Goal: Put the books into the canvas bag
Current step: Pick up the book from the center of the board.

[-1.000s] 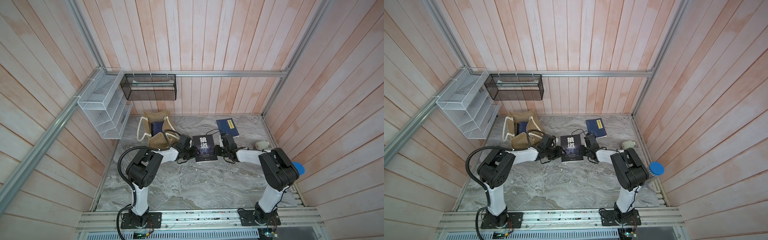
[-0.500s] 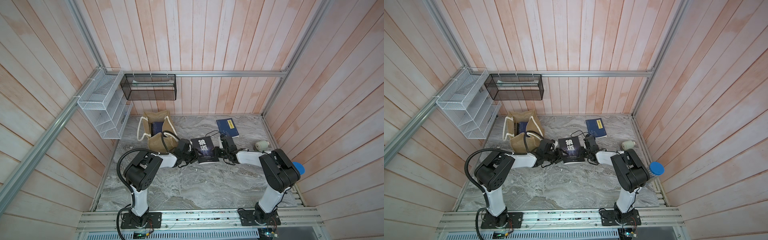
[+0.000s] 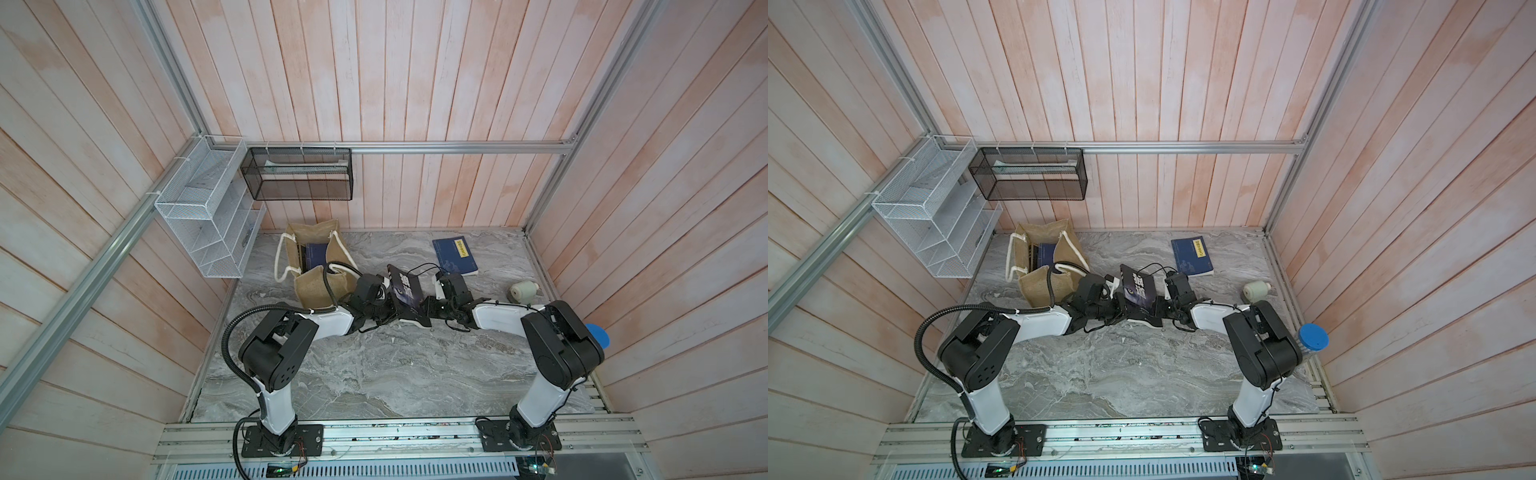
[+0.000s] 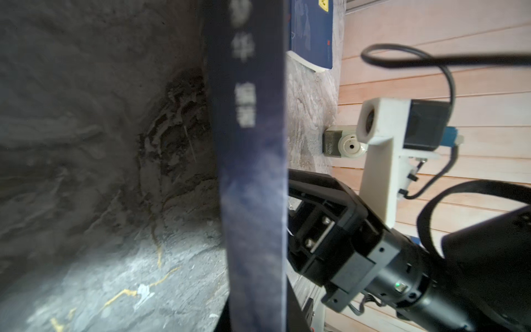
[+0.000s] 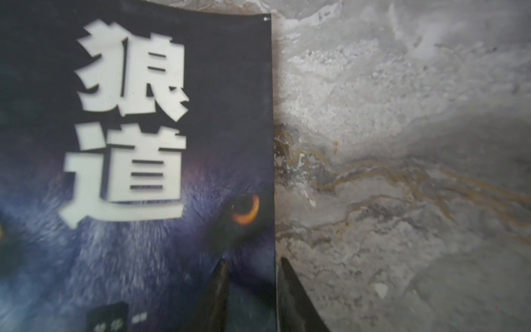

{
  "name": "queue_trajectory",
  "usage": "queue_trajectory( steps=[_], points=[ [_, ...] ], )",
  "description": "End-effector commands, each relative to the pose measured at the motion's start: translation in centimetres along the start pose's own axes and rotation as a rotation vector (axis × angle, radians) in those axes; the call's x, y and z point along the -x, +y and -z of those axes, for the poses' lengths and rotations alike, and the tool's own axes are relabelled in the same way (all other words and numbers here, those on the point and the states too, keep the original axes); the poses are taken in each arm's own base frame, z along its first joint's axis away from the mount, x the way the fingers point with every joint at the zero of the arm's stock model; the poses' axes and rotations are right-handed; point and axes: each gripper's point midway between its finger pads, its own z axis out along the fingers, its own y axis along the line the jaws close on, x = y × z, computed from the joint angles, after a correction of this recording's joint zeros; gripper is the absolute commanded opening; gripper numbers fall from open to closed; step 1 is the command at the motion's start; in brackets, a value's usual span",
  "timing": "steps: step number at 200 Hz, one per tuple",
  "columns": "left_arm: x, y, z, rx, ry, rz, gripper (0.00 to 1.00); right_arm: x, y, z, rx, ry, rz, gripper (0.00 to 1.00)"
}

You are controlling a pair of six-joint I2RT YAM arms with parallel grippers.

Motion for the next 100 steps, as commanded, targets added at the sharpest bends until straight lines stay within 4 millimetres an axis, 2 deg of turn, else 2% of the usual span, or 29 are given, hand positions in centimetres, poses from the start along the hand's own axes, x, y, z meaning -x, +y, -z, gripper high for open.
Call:
queue_trajectory(
  steps=[1,28,62,78,100],
  points=[
    [1.3,-4.4,1.2,-0.054,-0.043,-0.161,0.07,-3.8,-0.9,1.7,-0.060,0.135,0.014,0.38],
    [2.2,-5.7,2.7,-0.021,-0.070,-0.299,0.05,1.1,-0.1,5.9,-0.043,-0.030,0.024,0.44],
    [3.7,-8.9,6.1,-0.095,-0.143,-0.447,0.05,6.9,1.9,13.0,0.058,-0.302,0.064,0.53],
    [4.5,-10.2,8.3,-0.140,-0.198,-0.497,0.05,8.5,2.8,16.2,0.109,-0.420,0.110,0.56],
    [4.8,-11.9,11.2,-0.223,-0.268,-0.584,0.05,9.7,4.4,19.6,0.226,-0.514,0.156,0.61]
  ],
)
